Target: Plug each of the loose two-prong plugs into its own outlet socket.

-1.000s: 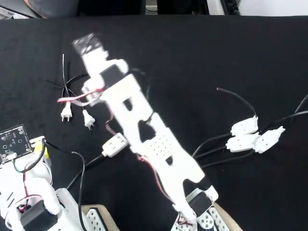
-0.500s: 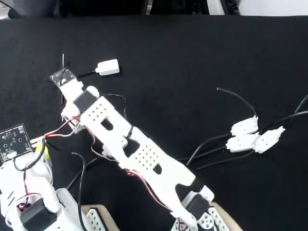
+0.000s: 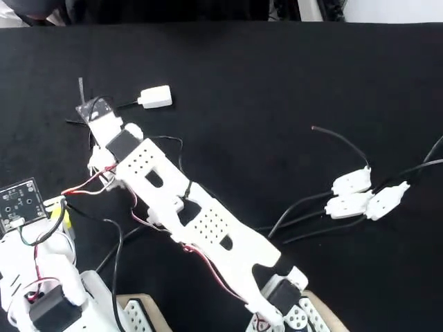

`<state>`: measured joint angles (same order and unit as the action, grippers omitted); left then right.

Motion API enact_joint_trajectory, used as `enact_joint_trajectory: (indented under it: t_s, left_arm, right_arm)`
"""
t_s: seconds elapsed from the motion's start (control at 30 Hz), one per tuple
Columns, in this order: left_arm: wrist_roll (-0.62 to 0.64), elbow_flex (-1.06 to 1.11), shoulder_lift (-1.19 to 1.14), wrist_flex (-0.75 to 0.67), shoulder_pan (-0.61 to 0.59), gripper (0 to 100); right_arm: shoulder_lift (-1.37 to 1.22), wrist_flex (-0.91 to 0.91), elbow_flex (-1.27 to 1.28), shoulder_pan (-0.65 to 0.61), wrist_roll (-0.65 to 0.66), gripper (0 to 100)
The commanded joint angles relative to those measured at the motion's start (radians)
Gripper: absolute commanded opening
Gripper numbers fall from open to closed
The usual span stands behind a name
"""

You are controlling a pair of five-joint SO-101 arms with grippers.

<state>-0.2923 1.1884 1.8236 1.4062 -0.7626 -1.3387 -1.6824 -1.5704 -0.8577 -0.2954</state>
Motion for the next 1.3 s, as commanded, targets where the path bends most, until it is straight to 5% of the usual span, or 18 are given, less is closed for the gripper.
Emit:
enact_joint_trajectory:
  t_s: [0.0, 0.37, 0.63, 0.93, 1.13, 1.27]
  left_arm:
    - [0.011, -0.005, 0.002, 0.003, -0.002, 22]
    - [0.008, -0.005, 0.002, 0.003, -0.004, 22]
    - [0.005, -0.002, 0.002, 0.003, -0.004, 22]
    - [0.005, -0.002, 0.002, 0.003, -0.002, 22]
    - [0.009, -0.002, 0.002, -0.014, 0.007, 22]
    - [0.009, 0.036, 0.002, -0.055, 0.153, 22]
  right_arm:
    - [0.025, -0.048, -0.110, 0.051, 0.049, 1.1]
    - [0.360, -0.087, 0.036, 0.290, 0.129, 1.1]
    - [1.000, -0.081, 0.862, 0.181, 0.130, 1.1]
    - [1.652, -0.026, 1.374, 0.282, 0.193, 1.1]
    - [1.836, 0.226, 1.837, 0.413, 0.233, 1.1]
    - [1.873, 0.440, 2.130, 0.505, 0.287, 1.1]
